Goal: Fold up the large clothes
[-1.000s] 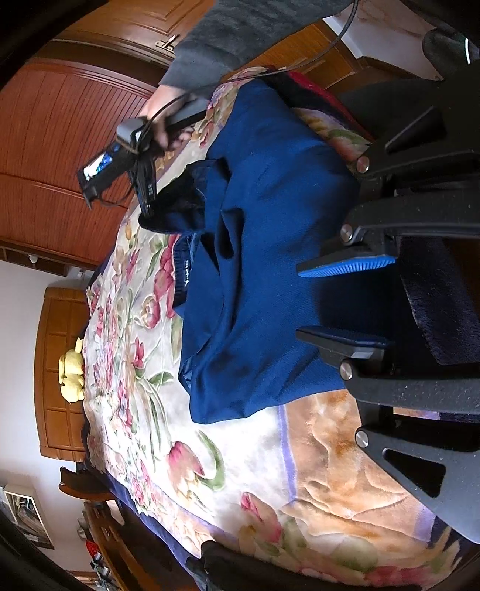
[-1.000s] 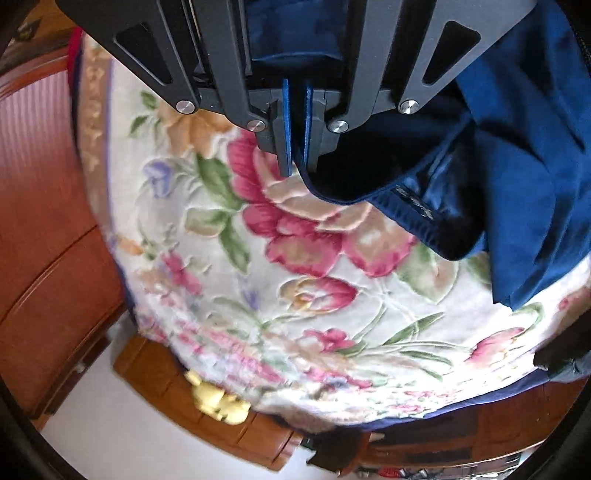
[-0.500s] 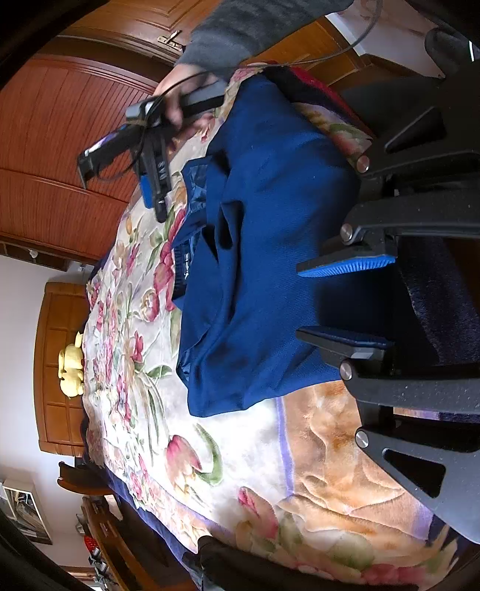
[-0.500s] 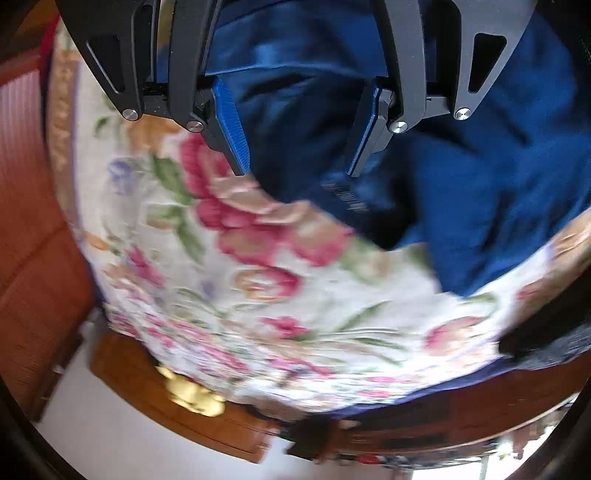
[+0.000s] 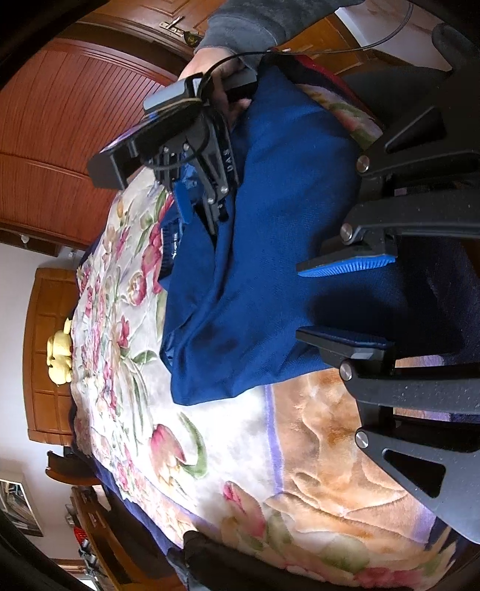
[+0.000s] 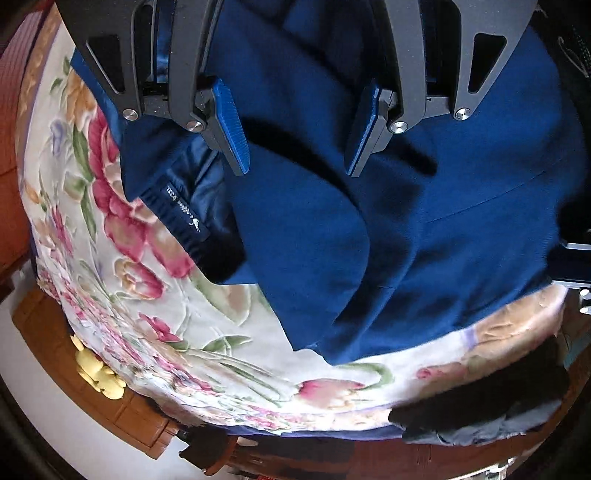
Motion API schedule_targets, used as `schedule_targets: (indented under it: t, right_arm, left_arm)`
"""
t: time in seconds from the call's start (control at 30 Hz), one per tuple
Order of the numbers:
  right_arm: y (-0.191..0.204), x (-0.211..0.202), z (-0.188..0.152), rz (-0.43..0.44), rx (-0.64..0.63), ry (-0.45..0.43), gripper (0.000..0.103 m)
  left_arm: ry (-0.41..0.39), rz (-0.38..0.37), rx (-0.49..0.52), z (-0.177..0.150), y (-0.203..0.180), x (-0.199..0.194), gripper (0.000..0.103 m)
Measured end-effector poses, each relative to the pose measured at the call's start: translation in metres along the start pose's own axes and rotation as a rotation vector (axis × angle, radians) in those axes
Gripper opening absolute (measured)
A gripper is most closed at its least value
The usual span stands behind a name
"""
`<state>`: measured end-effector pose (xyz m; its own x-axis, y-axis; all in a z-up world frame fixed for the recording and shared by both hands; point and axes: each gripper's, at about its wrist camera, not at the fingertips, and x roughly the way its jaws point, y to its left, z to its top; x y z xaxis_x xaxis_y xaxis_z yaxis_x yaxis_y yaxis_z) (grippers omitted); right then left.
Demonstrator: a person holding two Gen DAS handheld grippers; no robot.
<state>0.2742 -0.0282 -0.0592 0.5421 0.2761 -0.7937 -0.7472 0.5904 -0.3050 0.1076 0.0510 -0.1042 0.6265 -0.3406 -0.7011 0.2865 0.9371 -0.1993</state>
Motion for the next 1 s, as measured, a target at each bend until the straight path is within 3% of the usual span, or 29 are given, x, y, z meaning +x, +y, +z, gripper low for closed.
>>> schedule_targets:
  t: [0.2,0.23,0.3,0.37,0.47,0.57,0.63,0.73,0.87,0.93,1.0]
  right_arm:
    - [0.002,0.009,0.023,-0.034,-0.023,-0.014,0.053]
    - [0.003,0.008,0.026,-0.026,-0.025,-0.027,0.047]
    - [0.001,0.008,0.031,0.007,-0.038,-0.046,0.021]
    - [-0.004,0.010,0.038,0.000,-0.038,-0.057,0.008]
    - [-0.029,0.011,0.047,-0.060,0.035,-0.084,0.008]
    - [-0.069,0.009,0.058,-0.246,0.184,-0.100,0.008]
    - [-0.096,0.001,0.060,-0.273,0.299,-0.105,0.009]
    - [-0.109,-0.017,0.052,-0.211,0.346,-0.142,0.019]
    - [-0.081,-0.034,0.035,-0.046,0.254,-0.172,0.050]
    - [-0.053,-0.036,0.027,0.009,0.160,-0.161,0.054]
    - [-0.027,-0.027,0.020,0.002,0.068,-0.111,0.055]
  left_arm:
    - [0.002,0.000,0.001,-0.001,0.000,0.001,0.029]
    - [0.003,0.001,0.001,-0.001,0.000,0.001,0.029]
    - [0.006,0.002,0.003,-0.001,-0.001,0.001,0.029]
    - [0.007,0.002,0.004,-0.002,-0.001,0.002,0.029]
    - [0.007,0.002,0.004,-0.002,-0.002,0.002,0.029]
    - [0.007,0.001,0.001,-0.002,-0.001,0.003,0.029]
    - [0.006,0.000,0.000,-0.002,-0.002,0.003,0.029]
    - [0.004,-0.003,0.002,-0.002,-0.002,0.002,0.029]
    - [0.003,-0.006,0.005,-0.003,-0.003,0.001,0.029]
    - [0.003,-0.007,0.003,-0.003,-0.002,0.002,0.029]
    - [0.004,-0.005,0.004,-0.003,-0.002,0.002,0.029]
